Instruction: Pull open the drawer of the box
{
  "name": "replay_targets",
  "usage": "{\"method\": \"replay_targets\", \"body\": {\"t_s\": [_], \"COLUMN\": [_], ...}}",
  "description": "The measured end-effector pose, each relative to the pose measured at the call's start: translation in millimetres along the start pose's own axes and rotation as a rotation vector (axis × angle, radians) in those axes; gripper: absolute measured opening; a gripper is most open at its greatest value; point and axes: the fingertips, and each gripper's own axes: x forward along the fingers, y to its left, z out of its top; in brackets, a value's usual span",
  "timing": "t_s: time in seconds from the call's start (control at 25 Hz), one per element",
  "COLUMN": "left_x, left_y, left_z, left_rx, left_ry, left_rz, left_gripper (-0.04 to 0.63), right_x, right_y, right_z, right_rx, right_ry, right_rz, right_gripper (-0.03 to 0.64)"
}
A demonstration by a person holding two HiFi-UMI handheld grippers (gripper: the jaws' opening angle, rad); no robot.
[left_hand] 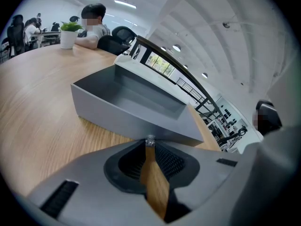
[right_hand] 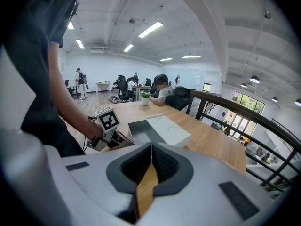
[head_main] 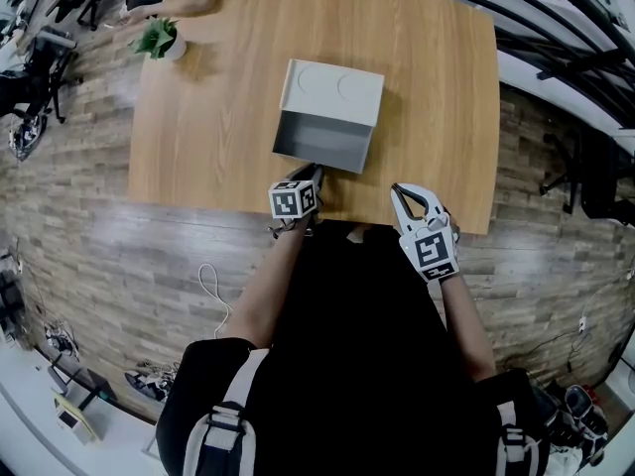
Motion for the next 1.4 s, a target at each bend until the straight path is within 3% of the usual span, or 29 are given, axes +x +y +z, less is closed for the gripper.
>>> {"method": "replay_targets", "body": {"t_s": [0.88,1.16,1.4], "left_x": [6.0,1.3,-5.0], "left_y": [-6.6,-5.7,-5.3], "left_z": [-4.0,-6.3,-19.5], "left_rx": [0.024,-0.085,-0.107], "left_ry": [0.02,-0.01,0.01], "left_rz": [-0.016,-0.031,-0.008], "left_gripper": [0.078,0.08,0.087], "right_x": [1.9,-1.7,-1.1], "right_y": [4.4,1.6,-5.3], "right_z": [-3.6,-1.7,-2.2], "right_rx": [0.009,-0.004,-0.028], "right_ry": [0.0,-0.005,-0.008], "right_rz": [0.008,0.021,0.045], "right_gripper": [0.025,0.025,0.025]}}
